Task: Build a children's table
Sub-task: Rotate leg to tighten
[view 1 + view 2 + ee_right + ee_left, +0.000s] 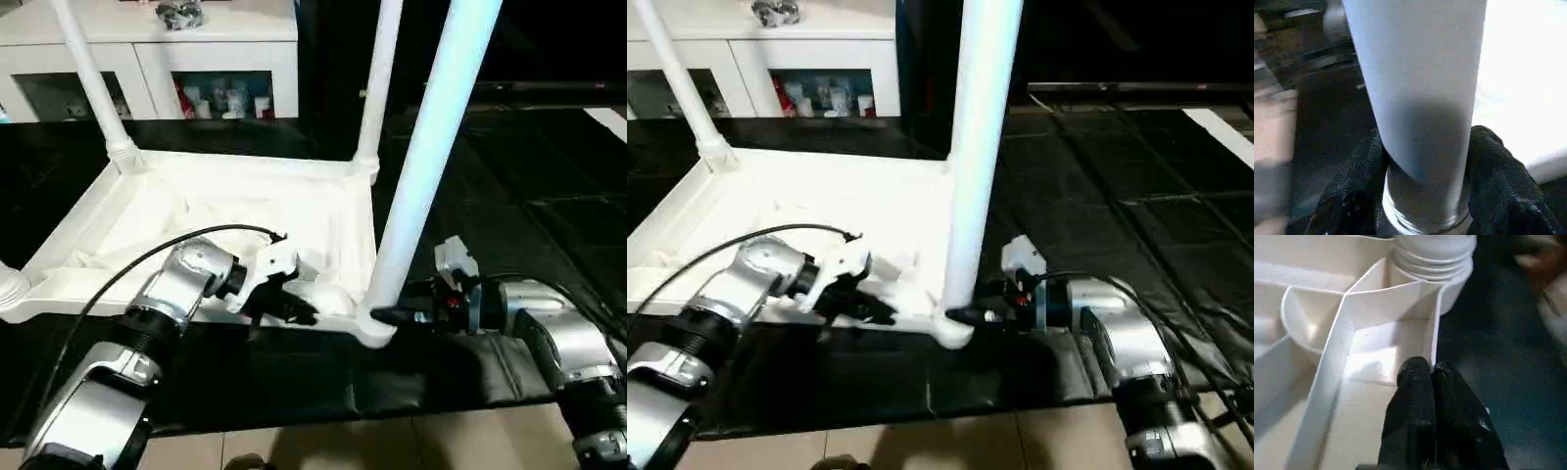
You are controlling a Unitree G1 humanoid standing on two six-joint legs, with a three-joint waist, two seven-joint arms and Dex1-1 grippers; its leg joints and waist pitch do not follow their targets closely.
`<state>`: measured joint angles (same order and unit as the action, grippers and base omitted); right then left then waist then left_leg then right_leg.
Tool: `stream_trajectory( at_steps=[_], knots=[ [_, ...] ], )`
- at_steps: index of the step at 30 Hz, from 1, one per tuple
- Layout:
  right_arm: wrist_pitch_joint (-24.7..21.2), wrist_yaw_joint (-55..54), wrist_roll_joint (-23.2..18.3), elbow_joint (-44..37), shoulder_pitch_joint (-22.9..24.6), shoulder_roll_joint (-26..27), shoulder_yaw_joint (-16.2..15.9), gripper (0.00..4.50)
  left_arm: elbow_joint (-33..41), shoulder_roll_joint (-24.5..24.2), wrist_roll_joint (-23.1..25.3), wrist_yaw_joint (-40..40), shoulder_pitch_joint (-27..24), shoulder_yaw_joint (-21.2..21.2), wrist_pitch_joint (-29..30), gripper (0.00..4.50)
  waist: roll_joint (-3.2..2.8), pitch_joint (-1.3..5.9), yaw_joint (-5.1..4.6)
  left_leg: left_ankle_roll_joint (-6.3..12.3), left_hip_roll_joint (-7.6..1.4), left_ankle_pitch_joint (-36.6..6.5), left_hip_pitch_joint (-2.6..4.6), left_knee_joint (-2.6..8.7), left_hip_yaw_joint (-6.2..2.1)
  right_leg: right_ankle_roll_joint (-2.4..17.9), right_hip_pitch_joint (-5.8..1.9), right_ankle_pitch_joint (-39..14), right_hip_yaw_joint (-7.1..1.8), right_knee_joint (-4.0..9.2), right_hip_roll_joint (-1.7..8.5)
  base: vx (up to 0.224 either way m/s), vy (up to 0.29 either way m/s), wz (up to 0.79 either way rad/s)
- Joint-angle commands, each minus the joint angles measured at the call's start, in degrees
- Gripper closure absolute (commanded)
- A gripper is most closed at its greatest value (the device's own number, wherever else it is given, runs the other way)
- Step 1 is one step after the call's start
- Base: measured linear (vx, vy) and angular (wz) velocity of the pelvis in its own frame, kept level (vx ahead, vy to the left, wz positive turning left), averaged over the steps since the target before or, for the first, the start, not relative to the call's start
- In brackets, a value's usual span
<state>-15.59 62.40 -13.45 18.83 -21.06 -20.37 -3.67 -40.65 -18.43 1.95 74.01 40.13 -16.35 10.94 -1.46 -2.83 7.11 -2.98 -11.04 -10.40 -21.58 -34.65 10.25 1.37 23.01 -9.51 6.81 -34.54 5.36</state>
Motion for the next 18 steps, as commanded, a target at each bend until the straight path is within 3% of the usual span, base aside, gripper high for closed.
stream_trajectory(
  at_steps=[1, 2, 3, 7, 8, 9, 11, 12, 14, 16, 18],
  knots=[
    [-2.2, -8.6, 2.3, 1.0, -1.4, 5.2, -2.8, 2.50, 1.0, 5.6, -3.3, -8.8, 2.6, 3.3, 6.1, 4.50, 0.44, 3.71, -1.18, -0.14, -2.30, -13.6, 0.77, 4.45, -1.07, 8.1, -3.16, -23.0, -3.01, 5.19, 4.20, 0.000, 0.000, 0.00],
    [-3.3, -11.2, 2.4, 1.5, -2.3, 6.6, -2.3, 2.52, 1.2, 6.7, -3.9, -10.9, 3.0, 4.4, 7.8, 4.50, 0.01, 3.69, -1.36, -0.55, -2.15, -14.2, 0.95, 4.47, -1.23, 7.8, -3.17, -24.1, -2.89, 5.31, 4.24, 0.000, 0.000, 0.00],
    [-4.5, -13.6, 2.4, 2.2, -3.3, 8.0, -1.8, 2.52, 1.5, 7.6, -4.5, -12.4, 3.2, 5.2, 9.4, 4.50, 0.15, 3.68, -2.13, -0.63, -2.14, -14.9, 1.09, 4.50, -1.29, 7.5, -3.13, -24.8, -2.85, 5.57, 4.15, 0.000, 0.000, 0.00],
    [-6.5, -23.0, 3.0, 6.5, -8.0, 13.9, -0.4, 2.54, 2.2, 11.4, -5.2, -18.5, 4.1, 7.4, 11.8, 4.50, 0.25, 3.92, -4.20, 0.41, -1.64, -13.8, 0.46, 4.24, -1.35, 8.1, -3.49, -22.1, -2.71, 5.59, 3.87, 0.000, 0.000, 0.00],
    [-6.5, -24.8, 3.4, 7.8, -9.2, 15.1, -0.4, 2.54, 1.9, 12.3, -5.3, -20.2, 4.4, 8.0, 11.9, 4.50, 0.47, 3.99, -4.32, 0.77, -1.60, -13.5, 0.55, 4.10, -1.23, 8.3, -3.40, -21.4, -2.77, 5.57, 3.89, 0.000, 0.000, 0.00],
    [-6.5, -25.7, 3.6, 8.5, -9.8, 15.7, -0.4, 2.54, 1.7, 12.9, -5.4, -21.1, 4.5, 8.3, 12.0, 4.50, 0.32, 3.92, -4.67, 1.41, -1.55, -12.6, 0.51, 4.03, -1.16, 9.0, -3.37, -20.4, -2.85, 5.56, 3.83, 0.000, 0.000, 0.00],
    [-6.4, -28.6, 4.9, 9.8, -11.5, 17.9, -0.9, 2.54, 1.5, 14.3, -4.6, -23.6, 4.7, 8.2, 11.7, 4.50, 1.05, 4.12, -4.89, 2.51, -1.59, -10.9, 0.30, 3.93, -1.06, 9.6, -3.56, -18.2, -2.94, 5.22, 3.73, 0.000, 0.000, 0.00],
    [-6.4, -28.8, 5.0, 9.9, -11.6, 18.2, -0.9, 2.54, 1.6, 14.4, -4.5, -23.8, 4.7, 8.1, 11.7, 4.50, 0.64, 4.26, -4.77, 3.07, -1.68, -9.0, 0.29, 3.89, -1.06, 10.2, -3.56, -15.5, -3.05, 4.81, 3.72, 0.000, 0.000, 0.00],
    [-5.0, -29.0, 6.2, 10.2, -12.1, 18.9, -1.3, 2.54, 2.6, 14.6, -3.4, -24.7, 4.5, 7.7, 12.4, 4.50, 0.89, 4.27, -4.68, 3.96, -1.76, -7.9, 0.38, 3.84, -0.92, 10.9, -3.49, -13.2, -3.13, 4.56, 3.68, 0.000, 0.000, 0.00],
    [-3.9, -29.1, 5.4, 10.4, -12.1, 19.7, -0.2, 1.84, 4.2, 14.4, -3.1, -25.5, 3.8, 8.0, 13.8, 4.50, 0.72, 4.31, -4.58, 4.55, -1.93, -7.1, 0.47, 3.85, -0.89, 11.6, -3.52, -11.6, -3.17, 4.33, 3.73, 0.000, 0.000, 0.00],
    [-4.0, -28.9, 5.1, 10.3, -12.0, 19.7, 0.0, 1.78, 4.5, 14.0, -2.9, -25.5, 3.5, 8.0, 13.8, 4.50, 0.61, 4.23, -4.71, 4.91, -2.03, -7.2, 0.45, 3.93, -0.90, 12.1, -3.54, -10.8, -3.16, 4.25, 3.70, 0.000, 0.000, 0.00]
  ],
)
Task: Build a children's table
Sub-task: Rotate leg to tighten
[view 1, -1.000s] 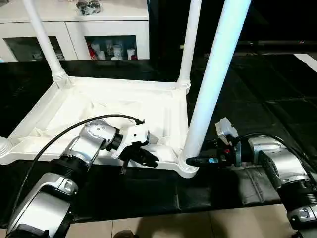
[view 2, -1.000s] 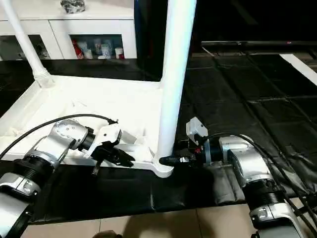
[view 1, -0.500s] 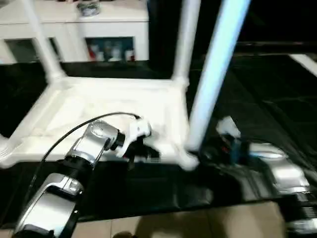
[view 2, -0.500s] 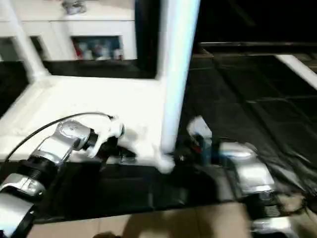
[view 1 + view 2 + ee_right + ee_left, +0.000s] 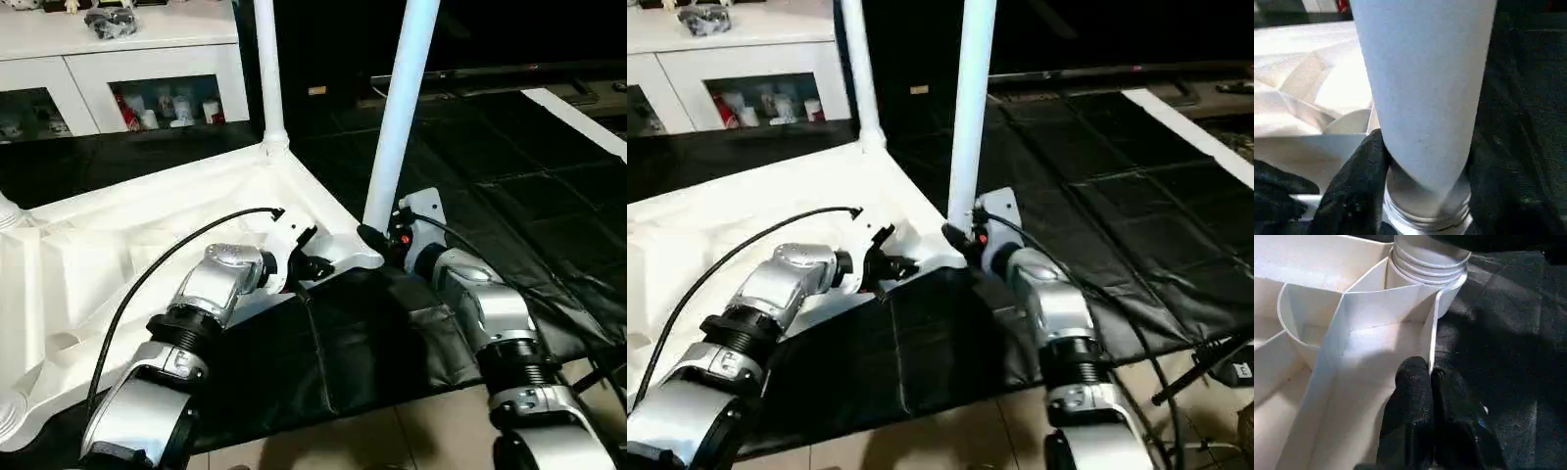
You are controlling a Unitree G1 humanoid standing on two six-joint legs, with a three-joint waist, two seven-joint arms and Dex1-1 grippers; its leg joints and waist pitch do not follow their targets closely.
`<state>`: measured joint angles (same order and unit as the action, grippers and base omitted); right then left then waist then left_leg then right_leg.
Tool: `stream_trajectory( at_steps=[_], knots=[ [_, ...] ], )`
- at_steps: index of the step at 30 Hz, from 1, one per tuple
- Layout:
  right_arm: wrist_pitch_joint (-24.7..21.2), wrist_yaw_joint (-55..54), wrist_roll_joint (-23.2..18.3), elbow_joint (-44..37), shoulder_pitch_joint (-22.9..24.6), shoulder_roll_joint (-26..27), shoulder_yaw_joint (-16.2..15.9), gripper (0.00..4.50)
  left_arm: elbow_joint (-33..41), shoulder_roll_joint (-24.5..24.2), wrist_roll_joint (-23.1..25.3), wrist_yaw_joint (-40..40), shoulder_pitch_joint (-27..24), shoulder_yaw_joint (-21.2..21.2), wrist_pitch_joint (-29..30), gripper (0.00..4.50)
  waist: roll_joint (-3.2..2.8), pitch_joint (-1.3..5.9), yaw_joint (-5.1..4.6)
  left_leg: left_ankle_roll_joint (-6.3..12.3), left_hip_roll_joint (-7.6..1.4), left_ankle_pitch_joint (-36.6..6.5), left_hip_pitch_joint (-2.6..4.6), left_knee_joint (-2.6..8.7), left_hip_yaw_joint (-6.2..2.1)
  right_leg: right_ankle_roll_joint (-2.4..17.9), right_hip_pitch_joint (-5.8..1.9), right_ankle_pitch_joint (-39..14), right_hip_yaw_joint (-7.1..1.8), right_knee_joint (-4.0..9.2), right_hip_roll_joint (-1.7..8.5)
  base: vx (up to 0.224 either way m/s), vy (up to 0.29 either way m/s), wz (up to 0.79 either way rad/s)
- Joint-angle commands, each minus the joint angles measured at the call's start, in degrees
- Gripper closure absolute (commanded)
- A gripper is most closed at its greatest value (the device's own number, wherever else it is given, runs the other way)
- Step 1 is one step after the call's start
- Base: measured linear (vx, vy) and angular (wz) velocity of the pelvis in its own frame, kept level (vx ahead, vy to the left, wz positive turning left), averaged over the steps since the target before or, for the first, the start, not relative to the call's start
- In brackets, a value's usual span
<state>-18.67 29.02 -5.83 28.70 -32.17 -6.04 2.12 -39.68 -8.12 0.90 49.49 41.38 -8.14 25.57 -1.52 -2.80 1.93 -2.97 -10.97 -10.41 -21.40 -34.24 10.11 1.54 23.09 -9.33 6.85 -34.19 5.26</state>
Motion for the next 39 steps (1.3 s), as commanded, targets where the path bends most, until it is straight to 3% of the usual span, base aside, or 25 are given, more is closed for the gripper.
stream_trajectory(
  at_steps=[1, 7, 9, 11, 13, 16, 17, 18, 23, 25, 30, 33, 39],
  knots=[
    [-0.6, 4.8, -2.6, 0.2, -0.7, 5.2, -6.0, 1.63, 3.5, 3.4, -1.8, -0.9, 2.1, -0.2, -1.0, 4.50, 0.69, 4.16, 0.45, 4.83, -2.03, -7.6, 0.32, 3.51, -0.71, 11.9, -3.64, -11.4, -3.21, 4.01, 3.81, 0.000, 0.000, 0.00],
    [0.5, 8.2, -3.8, -2.9, 2.0, 2.5, -5.5, 1.10, 4.0, 1.0, -2.0, 2.3, 0.9, -1.1, -3.9, 4.50, 0.52, 4.09, 0.55, 4.49, -2.06, -8.6, 0.37, 3.65, -0.74, 11.1, -3.70, -12.9, -3.33, 4.28, 3.84, 0.000, 0.000, 0.00],
    [1.4, 10.6, -4.3, -4.5, 3.6, 0.6, -5.0, 0.85, 4.1, -0.5, -2.0, 4.8, 0.2, -1.7, -6.2, 4.50, 0.16, 4.22, 0.77, 4.86, -2.12, -8.2, 0.46, 3.56, -0.72, 11.5, -3.69, -10.8, -3.37, 4.03, 3.83, 0.000, 0.000, 0.00],
    [1.9, 12.2, -4.8, -5.4, 4.3, -0.5, -4.7, 0.77, 4.0, -1.2, -2.0, 6.1, 0.0, -2.0, -7.2, 4.50, 0.30, 4.28, 0.68, 5.06, -2.20, -7.7, 0.34, 3.64, -0.80, 12.3, -3.78, -9.1, -3.37, 3.77, 3.83, 0.000, 0.000, 0.00],
    [1.8, 14.6, -5.4, -6.5, 5.1, -2.1, -4.4, 0.44, 4.2, -2.1, -2.0, 7.6, -0.3, -2.3, -7.5, 4.50, 0.05, 4.15, 0.80, 4.86, -2.21, -8.8, 0.49, 3.63, -0.74, 12.5, -3.67, -10.0, -3.36, 3.92, 3.89, 0.000, 0.000, 0.00],
    [1.3, 22.2, -7.1, -9.5, 7.3, -6.5, -5.0, 0.31, 4.5, -4.3, -1.7, 11.7, -0.8, -3.5, -9.0, 4.50, 0.27, 4.05, 1.45, 5.09, -2.29, -9.7, 0.55, 3.66, -0.66, 11.9, -3.77, -11.0, -3.42, 4.15, 3.80, 0.000, 0.000, 0.00],
    [1.2, 24.2, -7.4, -10.2, 7.9, -8.1, -5.2, 0.18, 4.5, -5.1, -1.5, 13.3, -0.9, -4.0, -9.7, 4.50, 0.65, 4.04, 1.71, 5.10, -2.36, -9.7, 0.60, 3.71, -0.71, 11.6, -3.81, -11.5, -3.41, 4.22, 3.90, 0.000, 0.000, 0.00],
    [1.1, 25.6, -7.6, -10.6, 8.3, -9.2, -5.3, 0.07, 4.6, -5.7, -1.3, 14.5, -0.9, -4.5, -10.2, 4.50, 0.43, 4.04, 1.96, 5.07, -2.37, -9.6, 0.60, 3.68, -0.67, 11.6, -3.68, -12.0, -3.44, 4.10, 3.95, 0.000, 0.000, 0.00],
    [2.0, 32.2, -7.8, -11.6, 9.4, -14.1, -6.0, 0.07, 5.0, -8.7, -1.4, 21.3, -1.8, -6.5, -13.3, 4.50, 0.44, 3.91, 2.63, 4.36, -2.58, -10.6, 0.79, 3.80, -0.59, 10.6, -3.45, -15.0, -3.43, 4.45, 3.88, 0.000, 0.000, 0.00],
    [2.7, 36.9, -8.5, -12.4, 9.9, -16.7, -6.6, 0.07, 6.3, -10.7, -1.8, 26.7, -2.9, -8.1, -15.3, 4.50, 0.43, 4.08, 3.31, 4.20, -2.65, -10.2, 0.84, 3.73, -0.58, 10.9, -3.32, -14.3, -3.45, 4.19, 4.02, 0.000, 0.000, 0.00],
    [2.9, 43.7, -9.7, -12.4, 9.6, -19.5, -8.0, 0.07, 8.6, -13.8, -2.1, 34.8, -4.5, -11.3, -18.8, 4.50, 0.35, 4.04, 4.22, 4.03, -2.84, -10.1, 0.87, 3.81, -0.57, 11.3, -3.20, -13.8, -3.47, 3.97, 4.04, 0.000, 0.000, 0.00],
    [2.3, 46.1, -10.1, -11.8, 9.0, -19.9, -8.8, 0.07, 8.5, -14.4, -1.5, 36.4, -4.6, -12.4, -20.8, 4.50, 0.37, 3.98, 4.72, 3.54, -2.93, -11.3, 1.27, 3.88, -0.40, 11.1, -2.90, -15.2, -3.59, 4.20, 4.05, 0.000, 0.000, 0.00],
    [1.7, 48.4, -10.3, -9.6, 7.7, -20.3, -9.9, 0.66, 8.1, -14.4, -1.4, 37.6, -4.2, -12.9, -22.5, 4.50, 0.49, 3.98, 4.82, 2.53, -2.91, -12.1, 1.01, 3.98, -0.53, 10.5, -3.11, -17.0, -3.57, 4.27, 4.28, 0.000, 0.000, 0.00]
  ],
)
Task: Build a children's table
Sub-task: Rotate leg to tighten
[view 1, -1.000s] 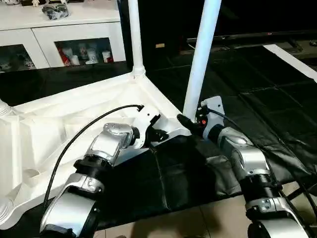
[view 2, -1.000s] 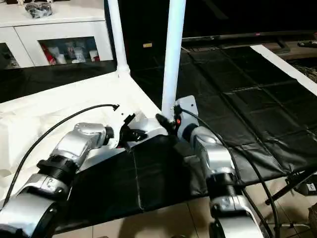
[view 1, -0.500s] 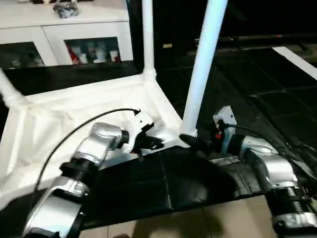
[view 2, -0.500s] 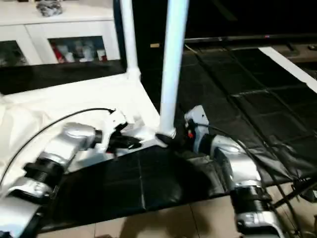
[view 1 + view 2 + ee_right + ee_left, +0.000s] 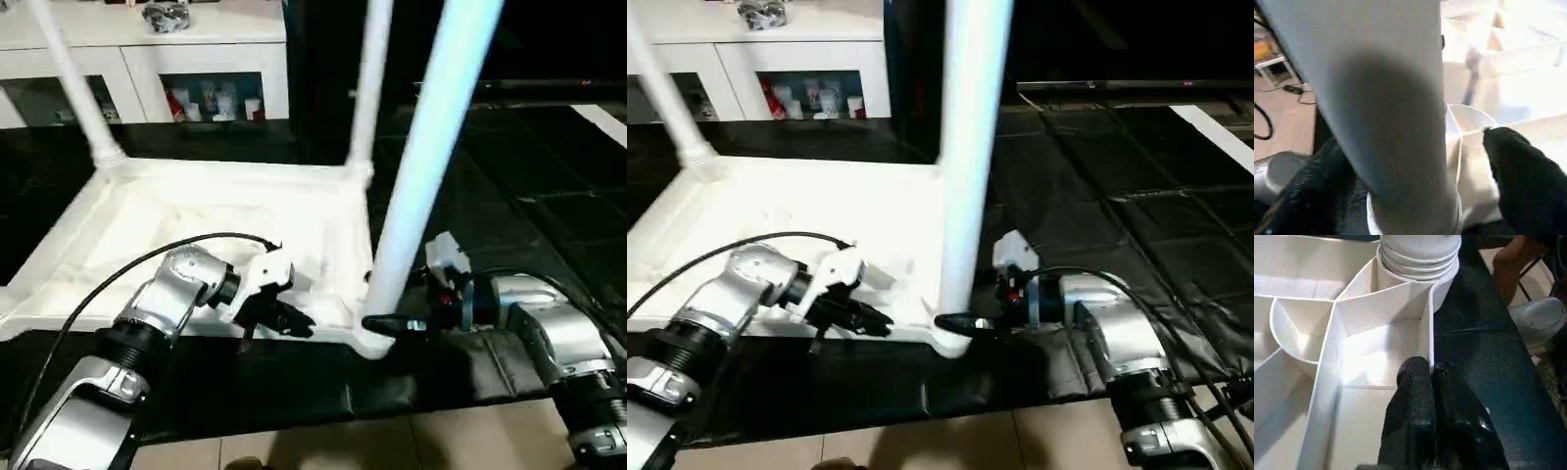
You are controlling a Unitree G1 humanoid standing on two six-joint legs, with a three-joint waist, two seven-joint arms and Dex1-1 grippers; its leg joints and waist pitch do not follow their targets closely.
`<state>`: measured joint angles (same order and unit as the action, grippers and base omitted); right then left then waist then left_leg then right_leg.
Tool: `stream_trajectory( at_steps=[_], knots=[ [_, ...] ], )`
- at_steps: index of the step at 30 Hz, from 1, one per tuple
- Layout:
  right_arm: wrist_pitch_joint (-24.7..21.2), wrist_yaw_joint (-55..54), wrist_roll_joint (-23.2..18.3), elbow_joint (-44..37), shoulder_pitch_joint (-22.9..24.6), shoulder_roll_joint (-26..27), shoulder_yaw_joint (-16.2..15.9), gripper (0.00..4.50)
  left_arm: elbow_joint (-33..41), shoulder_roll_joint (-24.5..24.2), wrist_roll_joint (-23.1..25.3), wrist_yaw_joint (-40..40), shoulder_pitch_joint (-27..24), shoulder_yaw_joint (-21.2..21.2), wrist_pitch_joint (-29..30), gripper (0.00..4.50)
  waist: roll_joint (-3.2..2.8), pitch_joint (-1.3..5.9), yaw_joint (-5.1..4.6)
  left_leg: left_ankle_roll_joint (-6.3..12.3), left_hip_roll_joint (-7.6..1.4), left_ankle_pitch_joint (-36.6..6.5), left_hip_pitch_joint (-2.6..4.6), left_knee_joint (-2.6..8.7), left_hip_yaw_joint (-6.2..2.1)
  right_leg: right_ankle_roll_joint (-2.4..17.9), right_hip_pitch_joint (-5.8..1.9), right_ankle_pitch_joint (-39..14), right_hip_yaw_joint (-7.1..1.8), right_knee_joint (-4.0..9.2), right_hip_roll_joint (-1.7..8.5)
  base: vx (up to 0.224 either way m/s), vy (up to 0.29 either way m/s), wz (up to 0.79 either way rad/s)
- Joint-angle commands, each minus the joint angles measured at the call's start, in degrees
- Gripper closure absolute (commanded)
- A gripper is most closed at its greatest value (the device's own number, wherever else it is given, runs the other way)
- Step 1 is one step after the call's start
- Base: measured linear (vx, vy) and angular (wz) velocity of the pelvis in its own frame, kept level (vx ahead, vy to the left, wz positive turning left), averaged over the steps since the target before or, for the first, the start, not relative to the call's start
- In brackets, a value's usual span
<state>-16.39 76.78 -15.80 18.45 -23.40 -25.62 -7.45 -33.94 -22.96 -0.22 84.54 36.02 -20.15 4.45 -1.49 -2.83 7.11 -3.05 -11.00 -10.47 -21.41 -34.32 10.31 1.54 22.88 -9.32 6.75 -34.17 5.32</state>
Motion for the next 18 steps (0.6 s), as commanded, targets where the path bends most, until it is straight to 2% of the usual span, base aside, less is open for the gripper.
stream_trajectory(
  at_steps=[1, 5, 15, 18],
  knots=[
    [-0.5, 1.1, -0.2, 1.0, -1.3, -0.8, -0.5, 0.78, 2.5, 0.4, -0.3, 2.7, 1.1, -1.0, -1.4, 4.50, 0.51, 3.98, -0.38, 2.65, -2.84, -11.7, 0.92, 4.05, -0.75, 10.4, -2.97, -17.1, -3.45, 4.21, 4.21, 0.000, 0.000, 0.00],
    [-0.9, 3.4, -0.5, 1.6, -1.4, -1.5, -1.3, 0.96, 2.5, 0.1, -0.5, 3.3, 1.2, -1.3, -1.9, 4.50, 0.53, 4.07, -0.36, 3.11, -2.83, -10.6, 0.87, 3.96, -0.74, 10.5, -2.97, -15.9, -3.40, 4.04, 4.08, 0.000, 0.000, 0.00],
    [-1.9, 5.6, -1.3, 1.7, -1.2, -2.3, -2.1, 1.98, 0.8, 0.0, 0.0, 2.8, 1.7, -1.7, -3.3, 4.50, 0.35, 4.10, -0.28, 3.00, -2.87, -10.9, 0.90, 3.96, -0.77, 10.7, -2.99, -15.8, -3.36, 4.10, 4.05, 0.000, 0.000, 0.00],
    [-2.3, 5.8, -1.5, 1.4, -1.1, -2.3, -2.2, 2.11, 0.4, 0.2, 0.1, 2.4, 1.9, -1.7, -3.3, 4.50, 0.41, 4.10, -0.28, 2.94, -2.83, -10.9, 0.92, 3.92, -0.71, 10.7, -2.99, -15.7, -3.39, 4.10, 4.04, 0.000, 0.000, 0.00]
  ],
)
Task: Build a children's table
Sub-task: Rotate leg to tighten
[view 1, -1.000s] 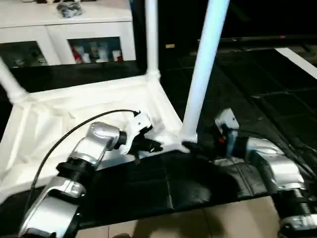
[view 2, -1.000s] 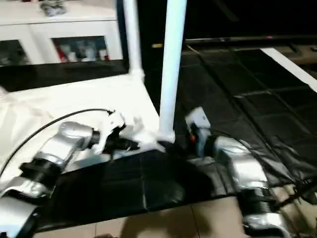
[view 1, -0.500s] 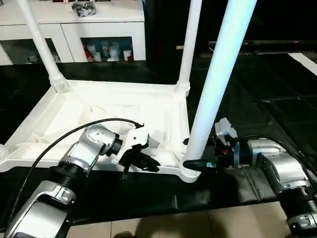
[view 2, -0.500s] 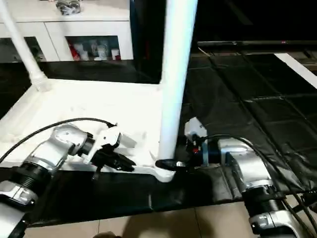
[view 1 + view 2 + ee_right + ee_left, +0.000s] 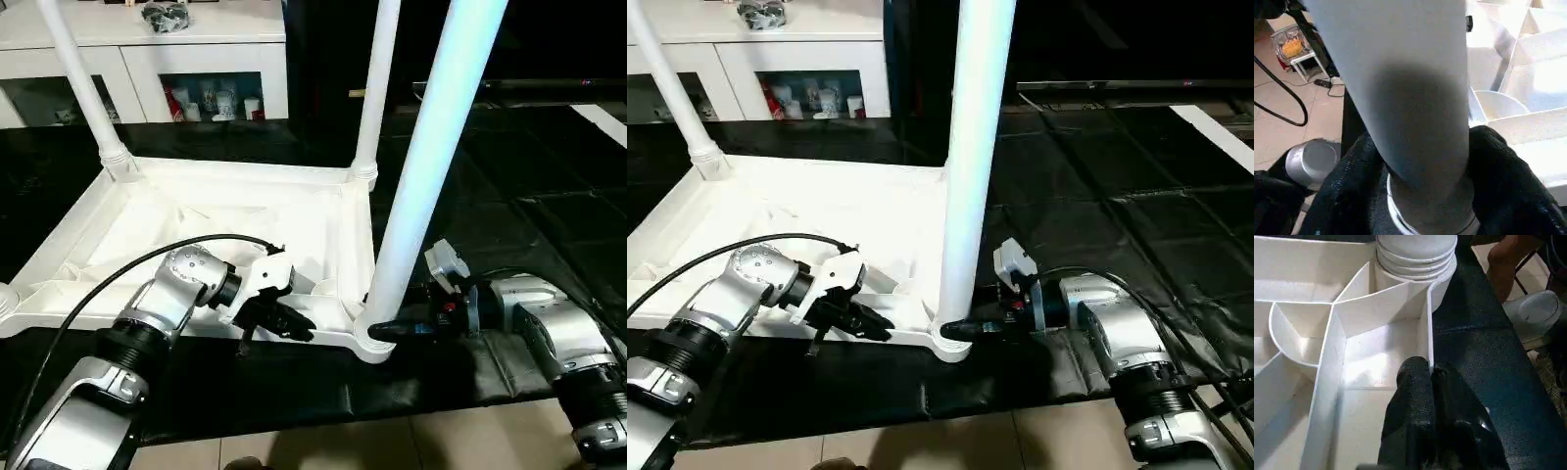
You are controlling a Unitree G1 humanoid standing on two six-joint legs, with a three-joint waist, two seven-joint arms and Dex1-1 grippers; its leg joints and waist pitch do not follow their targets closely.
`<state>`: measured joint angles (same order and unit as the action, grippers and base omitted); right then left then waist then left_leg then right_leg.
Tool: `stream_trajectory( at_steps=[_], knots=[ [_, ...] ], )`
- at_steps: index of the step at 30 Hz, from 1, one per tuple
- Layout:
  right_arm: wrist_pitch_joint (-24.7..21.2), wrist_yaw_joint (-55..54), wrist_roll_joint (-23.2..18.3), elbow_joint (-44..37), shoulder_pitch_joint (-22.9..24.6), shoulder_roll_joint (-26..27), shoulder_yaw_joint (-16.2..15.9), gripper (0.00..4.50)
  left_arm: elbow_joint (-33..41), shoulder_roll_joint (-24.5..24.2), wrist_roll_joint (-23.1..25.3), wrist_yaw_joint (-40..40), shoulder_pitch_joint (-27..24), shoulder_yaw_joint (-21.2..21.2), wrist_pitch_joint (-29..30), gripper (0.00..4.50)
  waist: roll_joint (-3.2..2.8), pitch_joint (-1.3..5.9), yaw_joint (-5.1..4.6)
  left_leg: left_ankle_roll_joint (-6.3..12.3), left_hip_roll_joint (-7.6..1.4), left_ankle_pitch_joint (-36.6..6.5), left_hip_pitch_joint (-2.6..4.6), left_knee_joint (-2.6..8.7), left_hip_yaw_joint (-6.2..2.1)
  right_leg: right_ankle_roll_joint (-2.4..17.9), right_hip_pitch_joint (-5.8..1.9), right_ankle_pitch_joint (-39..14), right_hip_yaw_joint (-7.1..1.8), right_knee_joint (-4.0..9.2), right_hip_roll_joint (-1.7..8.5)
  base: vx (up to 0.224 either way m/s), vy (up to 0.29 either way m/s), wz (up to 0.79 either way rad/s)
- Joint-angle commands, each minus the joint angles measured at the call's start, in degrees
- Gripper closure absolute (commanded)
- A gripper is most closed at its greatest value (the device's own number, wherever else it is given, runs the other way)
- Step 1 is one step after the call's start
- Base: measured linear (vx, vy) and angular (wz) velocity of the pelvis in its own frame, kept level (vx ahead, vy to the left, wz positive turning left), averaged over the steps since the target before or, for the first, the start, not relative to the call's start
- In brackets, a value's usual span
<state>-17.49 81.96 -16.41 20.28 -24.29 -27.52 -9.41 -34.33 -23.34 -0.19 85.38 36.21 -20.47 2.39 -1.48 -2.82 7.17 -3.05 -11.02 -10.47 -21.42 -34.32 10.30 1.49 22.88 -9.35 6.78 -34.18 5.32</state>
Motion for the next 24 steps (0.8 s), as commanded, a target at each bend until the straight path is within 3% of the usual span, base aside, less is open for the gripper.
stream_trajectory(
  at_steps=[1, 9, 14, 17, 18, 19, 21, 24],
  knots=[
    [-1.2, 0.8, -1.0, -0.5, -0.1, -0.4, -0.4, 2.17, 0.7, 0.6, 0.1, 1.4, 1.8, -1.3, -1.2, 4.50, 0.41, 4.07, -0.32, 2.93, -2.77, -11.0, 0.95, 3.92, -0.70, 10.7, -2.99, -16.1, -3.40, 4.18, 4.04, 0.000, 0.000, 0.00],
    [-2.1, 0.1, -1.7, -2.3, 1.3, 0.2, -0.4, 2.37, 0.7, 1.7, -0.9, -0.3, 1.5, -0.1, 1.2, 4.50, 0.53, 4.04, -0.21, 2.79, -2.83, -11.0, 0.98, 3.96, -0.72, 10.3, -3.00, -17.0, -3.41, 4.25, 4.10, 0.000, 0.000, 0.00],
    [-2.9, -6.7, -1.3, -3.3, 2.8, 3.0, 1.0, 2.40, 0.2, 4.1, -1.3, -6.0, 2.1, 1.8, 4.5, 4.50, 0.63, 3.87, -0.27, 2.41, -2.73, -11.7, 1.05, 4.01, -0.73, 9.6, -2.85, -19.3, -3.33, 4.57, 4.10, 0.000, 0.000, 0.00],
    [-3.8, -21.9, 2.4, -1.0, 1.5, 9.2, 2.9, 2.43, -1.0, 8.1, -2.0, -14.5, 3.5, 4.8, 8.7, 4.50, 0.72, 3.65, -1.21, 1.17, -2.47, -12.9, 0.98, 4.18, -0.90, 8.4, -2.81, -22.7, -3.23, 4.98, 4.16, 0.000, 0.000, 0.00],
    [-3.9, -22.5, 2.5, -0.9, 1.4, 9.5, 2.9, 2.45, -1.0, 8.3, -2.0, -14.9, 3.6, 4.9, 9.0, 4.50, 0.73, 3.47, -1.61, 0.45, -2.23, -14.0, 1.09, 4.22, -1.01, 7.7, -2.73, -25.5, -3.01, 5.41, 4.23, 0.000, 0.000, 0.00],
    [-4.1, -28.7, 3.6, 0.6, 0.1, 12.8, 3.8, 2.47, -1.8, 10.3, -1.9, -19.1, 4.4, 6.0, 10.8, 4.50, 0.39, 3.57, -2.37, -0.19, -2.12, -14.4, 0.65, 4.34, -1.24, 6.5, -3.17, -26.8, -2.88, 5.43, 4.22, 0.000, 0.000, 0.00],
    [-4.7, -35.3, 4.7, 2.6, -1.8, 16.5, 4.6, 2.48, -2.8, 12.5, -1.7, -24.1, 5.4, 7.2, 12.9, 4.50, 0.27, 3.71, -3.36, -0.67, -2.01, -14.4, 0.45, 4.39, -1.56, 5.9, -3.33, -26.7, -2.62, 5.46, 4.15, 0.000, 0.000, 0.00],
    [-5.4, -42.4, 5.8, 5.0, -4.4, 20.9, 5.4, 2.51, -4.6, 15.5, -1.9, -31.1, 7.1, 9.3, 14.9, 4.50, 0.37, 3.77, -4.66, 0.32, -1.76, -14.4, 0.56, 4.11, -1.33, 7.3, -3.09, -23.5, -2.79, 5.56, 3.89, 0.000, 0.000, 0.00]
  ],
)
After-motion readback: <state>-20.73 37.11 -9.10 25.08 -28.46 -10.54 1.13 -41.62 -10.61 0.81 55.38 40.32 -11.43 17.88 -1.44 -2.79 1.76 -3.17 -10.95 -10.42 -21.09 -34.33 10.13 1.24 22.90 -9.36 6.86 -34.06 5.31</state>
